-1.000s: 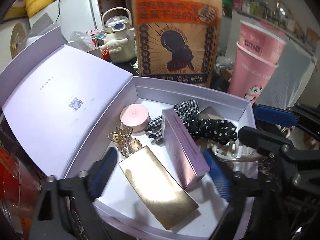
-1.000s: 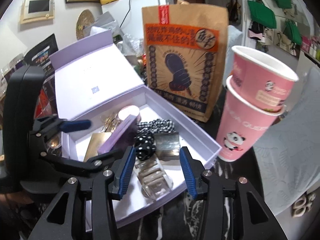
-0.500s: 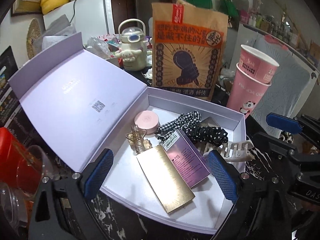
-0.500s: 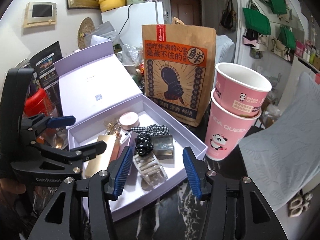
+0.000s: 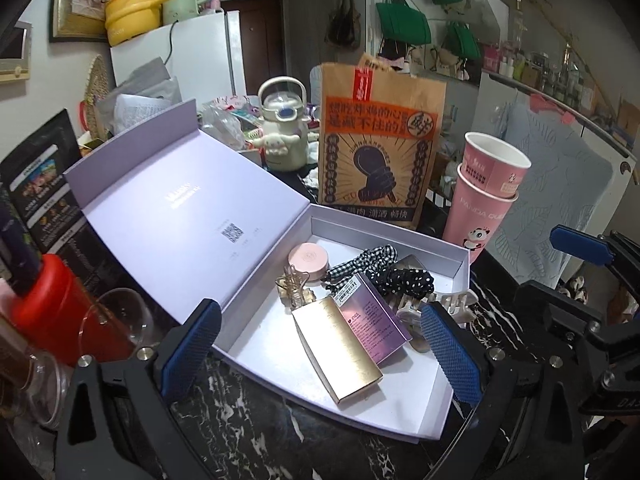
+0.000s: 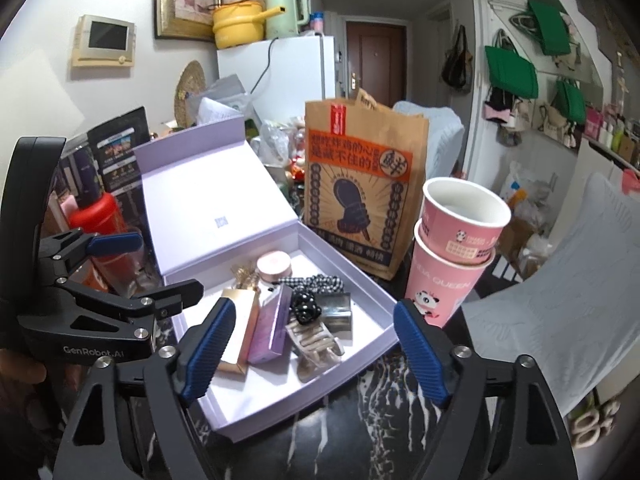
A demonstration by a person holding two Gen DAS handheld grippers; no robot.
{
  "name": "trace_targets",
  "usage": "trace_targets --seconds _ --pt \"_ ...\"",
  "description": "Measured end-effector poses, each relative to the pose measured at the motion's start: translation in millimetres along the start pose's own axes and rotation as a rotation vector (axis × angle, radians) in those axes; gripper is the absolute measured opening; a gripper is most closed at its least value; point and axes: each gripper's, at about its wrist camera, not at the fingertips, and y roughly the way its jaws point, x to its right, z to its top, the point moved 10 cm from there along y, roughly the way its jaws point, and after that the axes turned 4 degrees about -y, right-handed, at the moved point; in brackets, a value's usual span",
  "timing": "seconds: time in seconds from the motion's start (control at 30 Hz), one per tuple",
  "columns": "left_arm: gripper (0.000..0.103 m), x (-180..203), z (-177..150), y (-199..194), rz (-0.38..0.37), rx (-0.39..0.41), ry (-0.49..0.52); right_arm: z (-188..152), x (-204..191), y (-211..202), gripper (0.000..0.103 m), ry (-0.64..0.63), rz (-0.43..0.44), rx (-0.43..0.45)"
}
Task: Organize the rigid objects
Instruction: 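Withdraw both grippers from the box back over the table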
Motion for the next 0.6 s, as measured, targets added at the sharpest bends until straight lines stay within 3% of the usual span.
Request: trace_targets --seconds 0.23,0.6 --pt "0.102 -2 0 -28 0.001 0.036 -0.018 4 -4 -26 0.093 -0.003 -0.017 0.035" --pt "0.102 -9 -14 -61 0.020 0.053 -0.054 -5 -10 -55 0.094 0.029 -0.025 0.036"
